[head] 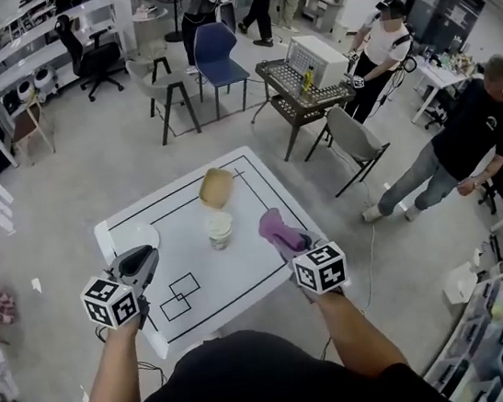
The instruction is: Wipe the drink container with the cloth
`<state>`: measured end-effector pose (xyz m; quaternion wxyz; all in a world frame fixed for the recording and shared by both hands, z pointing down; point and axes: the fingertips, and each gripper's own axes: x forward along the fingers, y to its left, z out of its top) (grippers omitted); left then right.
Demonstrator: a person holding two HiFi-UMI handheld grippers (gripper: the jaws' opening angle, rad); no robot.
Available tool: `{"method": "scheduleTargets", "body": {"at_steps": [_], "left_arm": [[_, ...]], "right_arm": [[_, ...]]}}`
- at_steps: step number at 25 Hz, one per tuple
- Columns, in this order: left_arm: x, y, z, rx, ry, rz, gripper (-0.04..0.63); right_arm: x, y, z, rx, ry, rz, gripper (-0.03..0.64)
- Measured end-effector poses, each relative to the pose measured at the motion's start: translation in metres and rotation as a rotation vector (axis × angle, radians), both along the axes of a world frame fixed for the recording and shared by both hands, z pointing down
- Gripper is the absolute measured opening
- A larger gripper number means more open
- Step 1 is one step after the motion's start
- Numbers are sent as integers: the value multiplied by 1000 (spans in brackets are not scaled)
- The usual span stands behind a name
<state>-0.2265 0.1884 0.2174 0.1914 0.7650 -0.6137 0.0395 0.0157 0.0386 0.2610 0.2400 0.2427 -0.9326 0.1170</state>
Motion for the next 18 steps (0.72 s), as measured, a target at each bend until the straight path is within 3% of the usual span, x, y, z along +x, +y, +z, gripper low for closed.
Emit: {"method": "scheduleTargets", "body": {"at_steps": [9,18], "left_arm": [[-41,-13,25,-11,38,101,67],[-47,-22,44,-34,32,186,67]], "right_arm": [[-52,9,9,-8,30,53,87],[-71,14,12,-19,71,72,87]]}}
